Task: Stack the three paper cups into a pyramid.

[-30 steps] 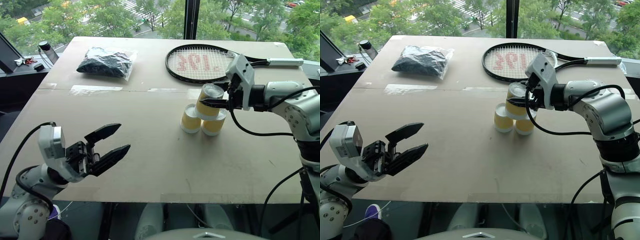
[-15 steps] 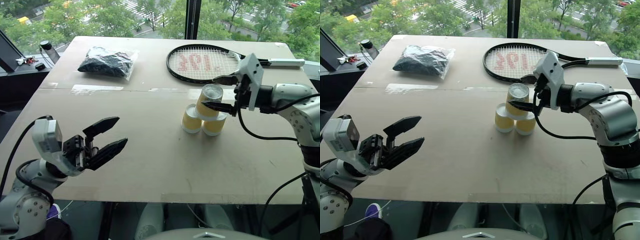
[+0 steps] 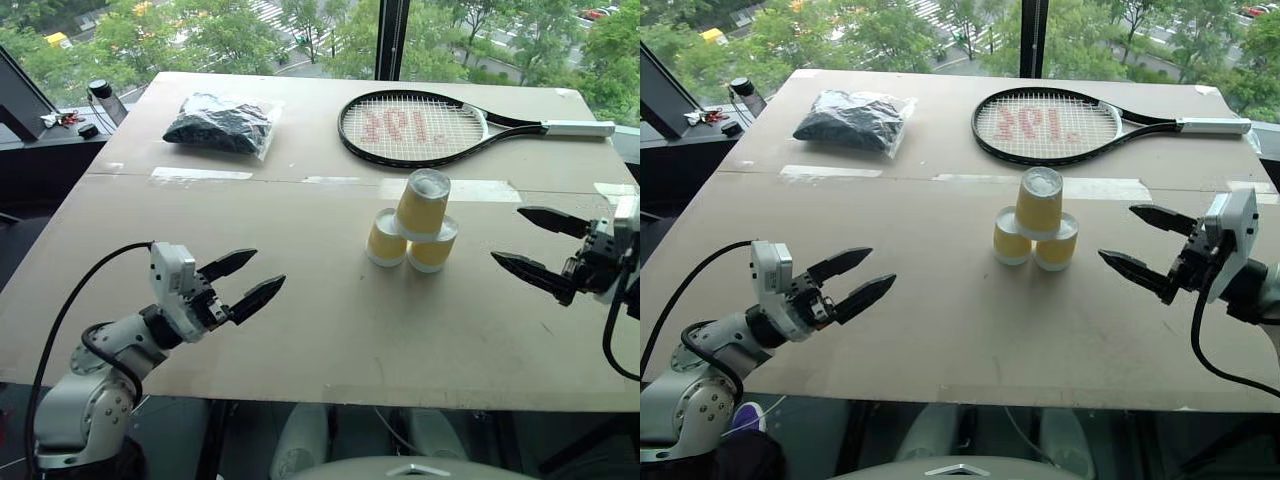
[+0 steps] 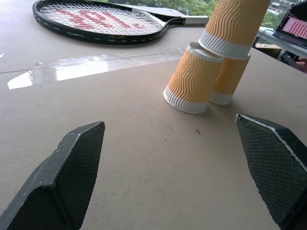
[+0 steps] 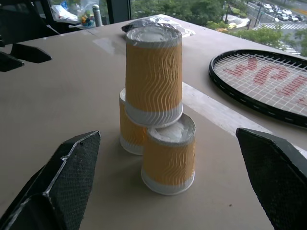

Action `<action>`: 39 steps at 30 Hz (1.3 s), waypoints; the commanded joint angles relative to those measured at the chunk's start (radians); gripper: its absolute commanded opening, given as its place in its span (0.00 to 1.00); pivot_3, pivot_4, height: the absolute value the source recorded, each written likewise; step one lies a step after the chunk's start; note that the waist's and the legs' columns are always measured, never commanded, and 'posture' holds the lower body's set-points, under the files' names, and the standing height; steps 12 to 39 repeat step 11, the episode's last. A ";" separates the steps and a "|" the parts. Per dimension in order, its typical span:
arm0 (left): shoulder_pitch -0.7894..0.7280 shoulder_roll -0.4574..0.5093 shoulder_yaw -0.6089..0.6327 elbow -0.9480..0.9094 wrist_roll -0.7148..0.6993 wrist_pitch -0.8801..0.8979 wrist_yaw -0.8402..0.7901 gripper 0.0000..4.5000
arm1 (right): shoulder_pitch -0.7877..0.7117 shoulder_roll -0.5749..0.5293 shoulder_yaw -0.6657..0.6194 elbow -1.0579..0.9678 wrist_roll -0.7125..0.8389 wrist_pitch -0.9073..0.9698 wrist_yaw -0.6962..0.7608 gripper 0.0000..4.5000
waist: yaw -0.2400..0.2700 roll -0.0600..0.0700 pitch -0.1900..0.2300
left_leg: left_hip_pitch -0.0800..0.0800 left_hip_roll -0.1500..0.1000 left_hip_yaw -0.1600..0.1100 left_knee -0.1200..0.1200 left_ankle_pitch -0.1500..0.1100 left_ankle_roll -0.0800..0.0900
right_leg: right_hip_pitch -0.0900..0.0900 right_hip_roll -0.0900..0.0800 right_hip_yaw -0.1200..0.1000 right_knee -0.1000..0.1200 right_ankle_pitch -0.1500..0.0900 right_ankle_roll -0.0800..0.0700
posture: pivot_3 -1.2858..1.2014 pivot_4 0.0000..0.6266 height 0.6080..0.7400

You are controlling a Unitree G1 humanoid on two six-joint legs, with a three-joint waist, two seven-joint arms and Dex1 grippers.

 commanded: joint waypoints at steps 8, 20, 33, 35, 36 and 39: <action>0.149 0.013 0.049 -0.022 0.029 -0.021 -0.012 1.00 | 0.304 0.052 -0.081 0.060 -0.136 -0.265 0.034 0.99 | -0.007 0.000 0.000 | 0.019 0.000 0.004 -0.003 -0.001 0.001 | 0.015 0.001 0.004 -0.002 -0.001 -0.001 | 0.52 0.24 1.00; 0.152 0.025 0.054 -0.023 0.030 -0.004 -0.009 1.00 | 0.314 0.054 -0.075 0.091 -0.133 -0.300 0.036 0.99 | -0.004 0.000 0.000 | 0.019 0.001 0.004 -0.003 -0.001 0.001 | 0.015 0.000 0.005 -0.002 -0.001 -0.001 | 0.52 0.24 1.00; 0.152 0.025 0.054 -0.023 0.030 -0.004 -0.009 1.00 | 0.314 0.054 -0.075 0.091 -0.133 -0.300 0.036 0.99 | -0.004 0.000 0.000 | 0.019 0.001 0.004 -0.003 -0.001 0.001 | 0.015 0.000 0.005 -0.002 -0.001 -0.001 | 0.52 0.24 1.00; 0.152 0.025 0.054 -0.023 0.030 -0.004 -0.009 1.00 | 0.314 0.054 -0.075 0.091 -0.133 -0.300 0.036 0.99 | -0.004 0.000 0.000 | 0.019 0.001 0.004 -0.003 -0.001 0.001 | 0.015 0.000 0.005 -0.002 -0.001 -0.001 | 0.52 0.24 1.00; 0.152 0.025 0.054 -0.023 0.030 -0.004 -0.009 1.00 | 0.314 0.054 -0.075 0.091 -0.133 -0.300 0.036 0.99 | -0.004 0.000 0.000 | 0.019 0.001 0.004 -0.003 -0.001 0.001 | 0.015 0.000 0.005 -0.002 -0.001 -0.001 | 0.52 0.24 1.00; 0.152 0.025 0.054 -0.023 0.030 -0.004 -0.009 1.00 | 0.314 0.054 -0.075 0.091 -0.133 -0.300 0.036 0.99 | -0.004 0.000 0.000 | 0.019 0.001 0.004 -0.003 -0.001 0.001 | 0.015 0.000 0.005 -0.002 -0.001 -0.001 | 0.52 0.24 1.00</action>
